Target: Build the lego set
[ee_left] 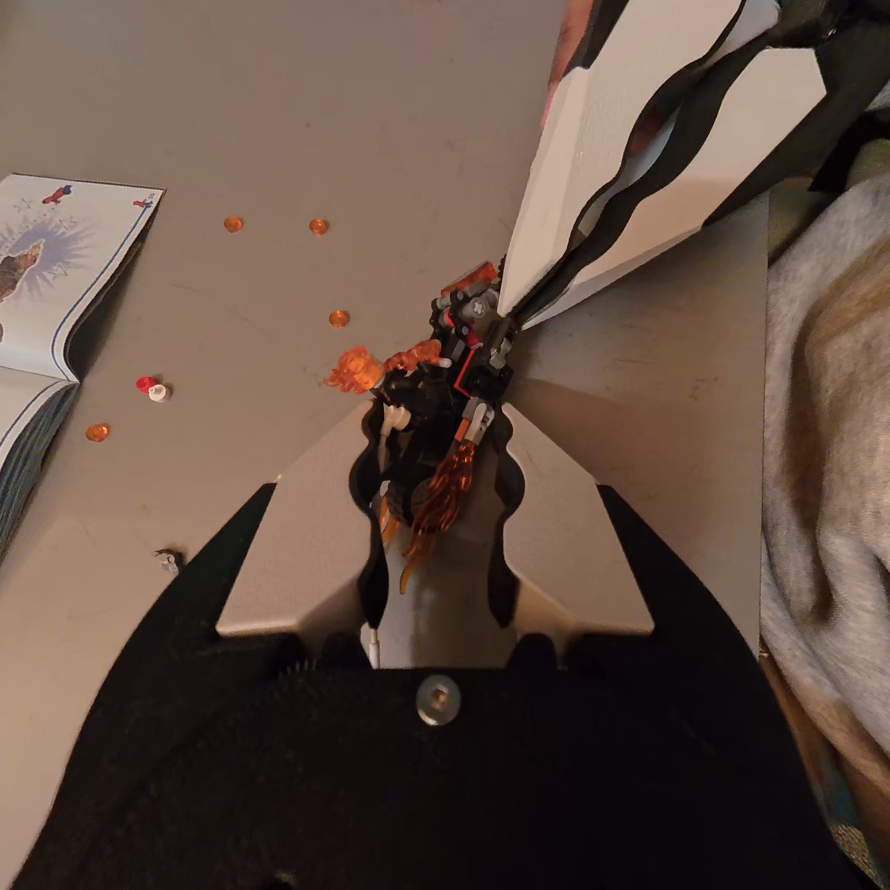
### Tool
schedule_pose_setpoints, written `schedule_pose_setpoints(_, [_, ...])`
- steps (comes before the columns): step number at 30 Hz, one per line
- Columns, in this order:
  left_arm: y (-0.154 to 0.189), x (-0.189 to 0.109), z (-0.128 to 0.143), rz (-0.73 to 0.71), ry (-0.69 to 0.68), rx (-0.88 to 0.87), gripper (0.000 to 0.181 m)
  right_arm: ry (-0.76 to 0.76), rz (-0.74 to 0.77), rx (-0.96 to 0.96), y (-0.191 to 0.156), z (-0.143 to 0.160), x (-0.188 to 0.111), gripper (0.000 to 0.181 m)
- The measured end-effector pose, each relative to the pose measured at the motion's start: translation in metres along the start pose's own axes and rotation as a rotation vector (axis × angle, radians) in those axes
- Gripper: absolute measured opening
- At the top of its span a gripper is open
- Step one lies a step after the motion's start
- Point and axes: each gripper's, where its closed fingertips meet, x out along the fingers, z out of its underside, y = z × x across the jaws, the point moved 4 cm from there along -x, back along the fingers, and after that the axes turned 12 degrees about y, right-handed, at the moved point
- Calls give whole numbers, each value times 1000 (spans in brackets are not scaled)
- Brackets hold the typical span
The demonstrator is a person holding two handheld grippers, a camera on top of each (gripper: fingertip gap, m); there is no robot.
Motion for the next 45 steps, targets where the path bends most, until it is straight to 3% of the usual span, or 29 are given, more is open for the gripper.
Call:
schedule_pose_setpoints(14, [-1, 0, 1, 8, -9, -24, 44, 46, -55, 59, 4, 1, 0, 0])
schedule_pose_setpoints(34, [-1, 1, 1, -1, 7, -30, 45, 46, -18, 64, 5, 3, -1, 0])
schedule_pose_setpoints(45, [-2, 1, 2, 17, 4, -51, 44, 88, -107, 120, 8, 4, 0, 0])
